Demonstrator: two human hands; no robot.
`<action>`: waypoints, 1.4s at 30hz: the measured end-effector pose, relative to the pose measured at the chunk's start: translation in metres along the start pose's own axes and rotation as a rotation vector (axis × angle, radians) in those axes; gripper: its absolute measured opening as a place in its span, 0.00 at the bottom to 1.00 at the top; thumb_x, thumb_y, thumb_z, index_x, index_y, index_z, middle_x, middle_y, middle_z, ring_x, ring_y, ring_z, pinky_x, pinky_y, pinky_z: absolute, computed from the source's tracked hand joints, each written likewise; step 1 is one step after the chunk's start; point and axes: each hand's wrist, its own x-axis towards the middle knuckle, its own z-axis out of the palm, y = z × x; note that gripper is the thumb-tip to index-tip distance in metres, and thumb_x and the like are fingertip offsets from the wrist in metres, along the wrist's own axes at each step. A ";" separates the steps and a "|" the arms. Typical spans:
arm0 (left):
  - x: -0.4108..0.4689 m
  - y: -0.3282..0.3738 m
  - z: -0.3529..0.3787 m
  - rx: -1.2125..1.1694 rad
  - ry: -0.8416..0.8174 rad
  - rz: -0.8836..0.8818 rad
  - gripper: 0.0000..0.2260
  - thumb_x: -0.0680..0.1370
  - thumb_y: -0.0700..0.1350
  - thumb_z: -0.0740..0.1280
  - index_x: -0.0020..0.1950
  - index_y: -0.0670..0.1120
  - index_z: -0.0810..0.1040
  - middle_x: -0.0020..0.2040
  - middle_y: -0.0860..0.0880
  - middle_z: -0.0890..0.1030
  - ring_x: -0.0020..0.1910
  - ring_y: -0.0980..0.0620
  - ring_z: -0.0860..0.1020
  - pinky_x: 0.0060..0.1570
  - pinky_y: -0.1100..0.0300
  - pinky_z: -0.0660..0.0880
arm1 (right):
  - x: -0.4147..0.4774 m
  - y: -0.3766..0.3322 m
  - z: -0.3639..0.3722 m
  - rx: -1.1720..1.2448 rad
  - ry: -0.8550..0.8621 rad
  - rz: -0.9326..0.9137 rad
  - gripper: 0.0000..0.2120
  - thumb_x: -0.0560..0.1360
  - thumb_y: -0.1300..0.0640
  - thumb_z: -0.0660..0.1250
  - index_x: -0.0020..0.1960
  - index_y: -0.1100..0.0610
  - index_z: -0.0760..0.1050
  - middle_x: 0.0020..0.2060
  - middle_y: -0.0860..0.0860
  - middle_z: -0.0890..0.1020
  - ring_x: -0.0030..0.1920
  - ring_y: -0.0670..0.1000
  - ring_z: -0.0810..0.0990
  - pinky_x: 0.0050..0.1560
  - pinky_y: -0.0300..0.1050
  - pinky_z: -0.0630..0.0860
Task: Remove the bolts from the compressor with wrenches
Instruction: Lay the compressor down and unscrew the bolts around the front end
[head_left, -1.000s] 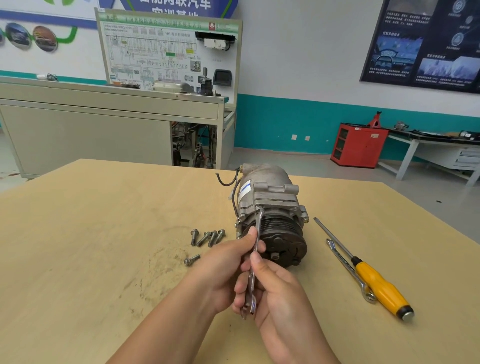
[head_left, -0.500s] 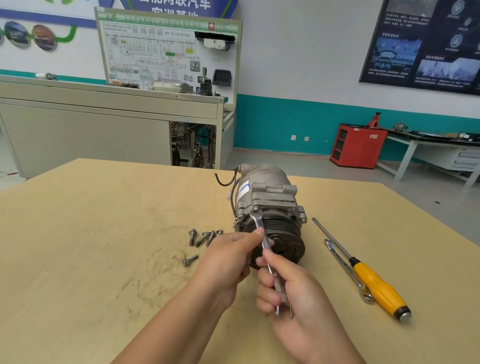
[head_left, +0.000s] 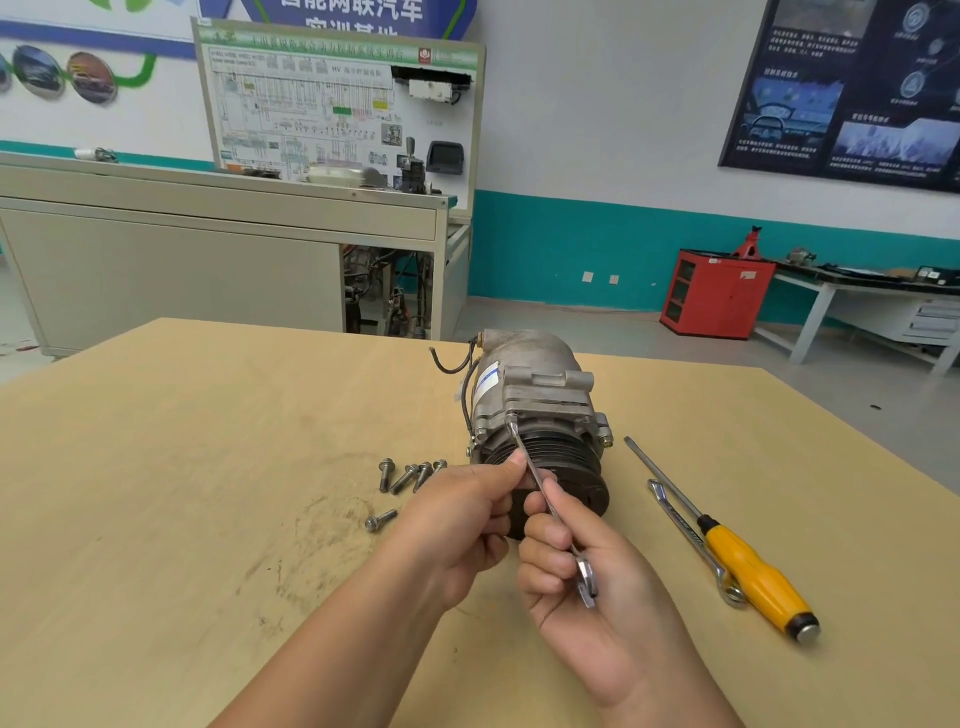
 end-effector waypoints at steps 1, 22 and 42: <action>0.000 -0.001 -0.001 0.017 0.006 0.016 0.14 0.76 0.49 0.63 0.33 0.44 0.65 0.14 0.56 0.61 0.12 0.61 0.59 0.16 0.71 0.57 | 0.001 0.001 0.001 -0.044 0.008 -0.020 0.09 0.70 0.58 0.64 0.35 0.63 0.73 0.19 0.50 0.67 0.16 0.43 0.63 0.15 0.32 0.60; -0.003 0.003 -0.006 0.103 0.017 0.018 0.16 0.81 0.46 0.58 0.35 0.42 0.69 0.15 0.54 0.67 0.13 0.61 0.65 0.16 0.71 0.62 | 0.008 0.023 0.000 -0.409 0.002 -0.211 0.14 0.79 0.60 0.58 0.38 0.65 0.74 0.21 0.56 0.73 0.19 0.51 0.72 0.21 0.39 0.70; -0.007 0.003 0.006 0.221 0.046 0.061 0.17 0.82 0.47 0.56 0.34 0.44 0.70 0.14 0.56 0.68 0.14 0.63 0.68 0.18 0.74 0.62 | 0.007 0.010 -0.009 -0.436 0.081 -0.142 0.10 0.76 0.61 0.63 0.36 0.61 0.71 0.21 0.51 0.69 0.16 0.46 0.63 0.18 0.34 0.60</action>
